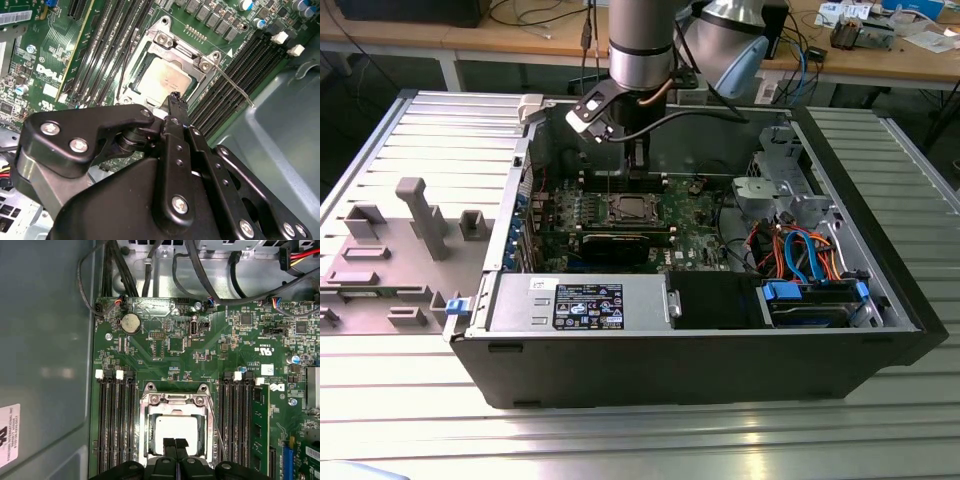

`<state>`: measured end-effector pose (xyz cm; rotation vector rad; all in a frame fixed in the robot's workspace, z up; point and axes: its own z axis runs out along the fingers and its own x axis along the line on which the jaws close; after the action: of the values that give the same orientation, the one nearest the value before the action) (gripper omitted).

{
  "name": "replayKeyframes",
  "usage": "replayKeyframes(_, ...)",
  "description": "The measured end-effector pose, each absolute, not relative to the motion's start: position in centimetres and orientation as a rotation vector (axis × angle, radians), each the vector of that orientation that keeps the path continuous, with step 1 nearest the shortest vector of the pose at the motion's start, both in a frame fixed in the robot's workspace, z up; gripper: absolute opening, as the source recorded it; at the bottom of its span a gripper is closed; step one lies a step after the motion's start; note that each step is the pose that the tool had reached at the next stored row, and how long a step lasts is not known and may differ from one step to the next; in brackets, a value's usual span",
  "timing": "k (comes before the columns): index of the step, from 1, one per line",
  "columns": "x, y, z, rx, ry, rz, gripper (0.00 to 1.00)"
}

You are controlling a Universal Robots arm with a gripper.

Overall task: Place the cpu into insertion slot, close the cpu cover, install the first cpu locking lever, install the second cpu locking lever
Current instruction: 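Install the first cpu locking lever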

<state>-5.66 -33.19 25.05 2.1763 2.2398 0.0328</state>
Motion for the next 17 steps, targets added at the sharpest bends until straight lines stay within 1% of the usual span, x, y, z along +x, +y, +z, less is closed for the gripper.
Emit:
replayKeyframes(3,-5.66,-33.18,25.66,2.176,2.240,0.032,0.11)
replayKeyframes(17,-5.66,-33.18,25.71,1.898,2.483,0.036,0.11)
